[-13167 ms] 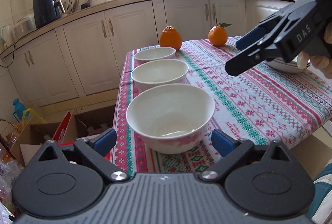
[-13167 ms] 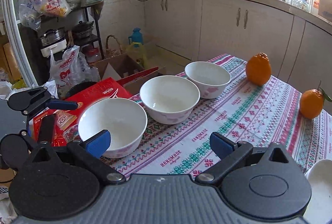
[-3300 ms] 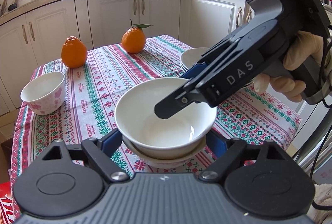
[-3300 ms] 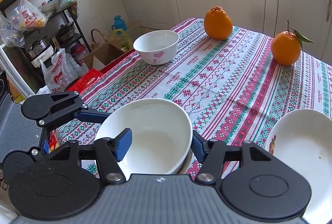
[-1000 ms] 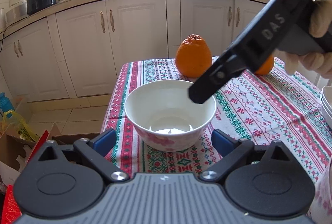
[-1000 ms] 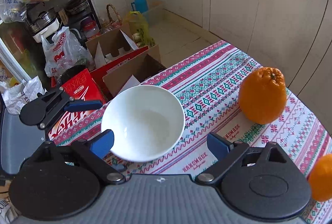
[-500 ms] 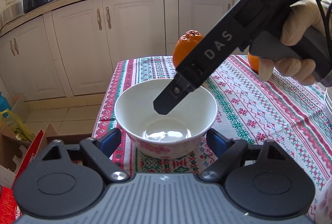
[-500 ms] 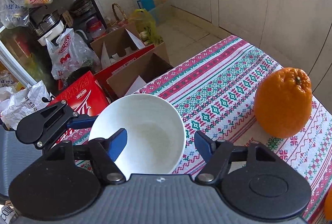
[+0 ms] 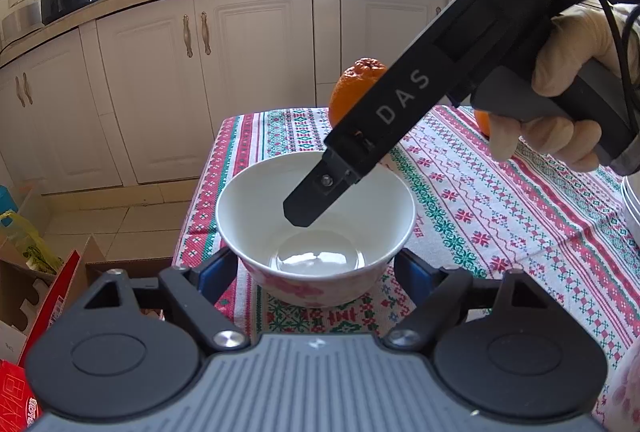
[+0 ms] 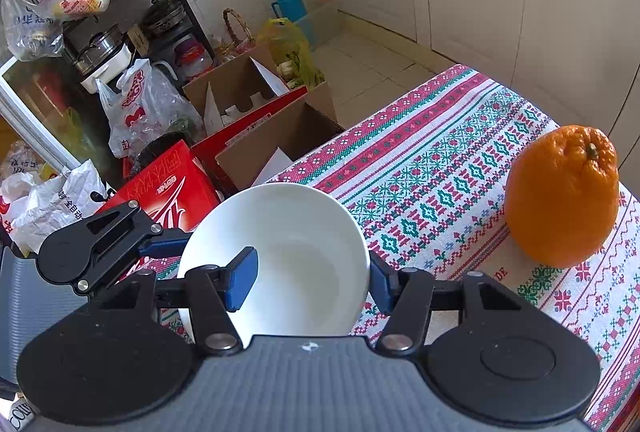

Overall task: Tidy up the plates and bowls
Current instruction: 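Lift the bowl with the right tool and carry it to the bowl stack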

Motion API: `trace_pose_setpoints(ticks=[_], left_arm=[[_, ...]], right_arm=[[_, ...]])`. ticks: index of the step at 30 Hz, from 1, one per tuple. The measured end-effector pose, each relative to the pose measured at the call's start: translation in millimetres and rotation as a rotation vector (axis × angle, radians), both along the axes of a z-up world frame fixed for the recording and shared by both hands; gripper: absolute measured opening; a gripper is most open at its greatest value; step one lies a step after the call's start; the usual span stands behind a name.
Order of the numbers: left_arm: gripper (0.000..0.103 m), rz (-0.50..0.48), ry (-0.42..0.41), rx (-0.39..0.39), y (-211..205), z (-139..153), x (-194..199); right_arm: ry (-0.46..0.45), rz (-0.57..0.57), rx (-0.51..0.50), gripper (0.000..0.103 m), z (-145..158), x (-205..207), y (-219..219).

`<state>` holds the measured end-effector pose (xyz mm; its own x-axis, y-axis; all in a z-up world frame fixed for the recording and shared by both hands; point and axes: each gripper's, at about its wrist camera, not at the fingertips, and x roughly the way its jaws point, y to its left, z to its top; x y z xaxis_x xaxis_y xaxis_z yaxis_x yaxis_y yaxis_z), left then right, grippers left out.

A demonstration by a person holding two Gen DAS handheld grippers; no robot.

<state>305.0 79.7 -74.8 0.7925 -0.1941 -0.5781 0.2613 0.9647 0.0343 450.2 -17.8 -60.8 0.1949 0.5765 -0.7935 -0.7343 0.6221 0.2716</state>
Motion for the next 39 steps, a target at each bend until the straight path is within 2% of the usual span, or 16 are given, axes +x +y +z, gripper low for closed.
trace_pose_setpoints(ticks=[13, 39], left_arm=[[0.085, -0.018, 0.01, 0.032, -7, 13, -22], [0.085, -0.071, -0.01, 0.07, -39, 66, -128]], right_arm=[[-0.018, 0.021, 0.015, 0.064, 16, -26, -9], [-0.101, 0.044, 0.072, 0.064, 73, -154, -59]])
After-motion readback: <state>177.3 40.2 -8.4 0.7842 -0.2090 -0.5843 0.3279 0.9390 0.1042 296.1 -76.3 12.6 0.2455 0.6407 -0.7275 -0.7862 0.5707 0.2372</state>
